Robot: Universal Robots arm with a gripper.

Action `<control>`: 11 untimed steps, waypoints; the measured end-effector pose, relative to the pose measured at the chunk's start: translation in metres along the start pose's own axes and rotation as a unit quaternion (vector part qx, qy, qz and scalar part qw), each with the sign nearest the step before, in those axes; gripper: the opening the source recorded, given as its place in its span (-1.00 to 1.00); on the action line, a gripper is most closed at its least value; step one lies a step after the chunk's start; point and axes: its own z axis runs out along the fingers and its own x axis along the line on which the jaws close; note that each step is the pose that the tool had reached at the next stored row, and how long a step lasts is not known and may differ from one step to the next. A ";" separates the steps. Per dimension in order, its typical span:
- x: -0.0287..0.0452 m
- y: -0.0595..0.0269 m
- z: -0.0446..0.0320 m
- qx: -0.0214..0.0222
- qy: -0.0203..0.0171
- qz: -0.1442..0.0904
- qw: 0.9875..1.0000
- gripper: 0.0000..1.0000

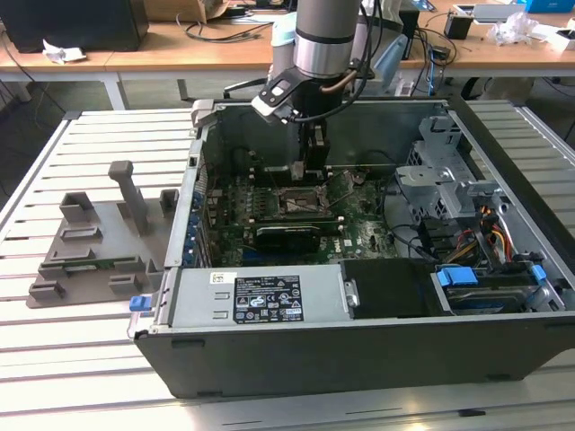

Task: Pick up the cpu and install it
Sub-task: 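Place the cpu into insertion slot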

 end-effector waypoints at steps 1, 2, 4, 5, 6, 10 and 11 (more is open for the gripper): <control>-0.0001 0.0000 0.0000 0.000 0.000 0.000 1.000 0.09; -0.0004 0.0001 0.0001 0.000 0.000 0.000 1.000 0.09; -0.0033 0.0000 0.0003 0.000 0.000 0.000 1.000 0.09; -0.0053 -0.0001 0.0001 0.000 0.000 0.000 1.000 0.09; -0.0075 -0.0001 0.0003 0.000 0.000 0.000 1.000 0.09; -0.0128 0.0000 0.0014 0.000 0.001 -0.002 1.000 0.09; -0.0129 0.0000 0.0017 0.000 0.001 -0.002 1.000 0.09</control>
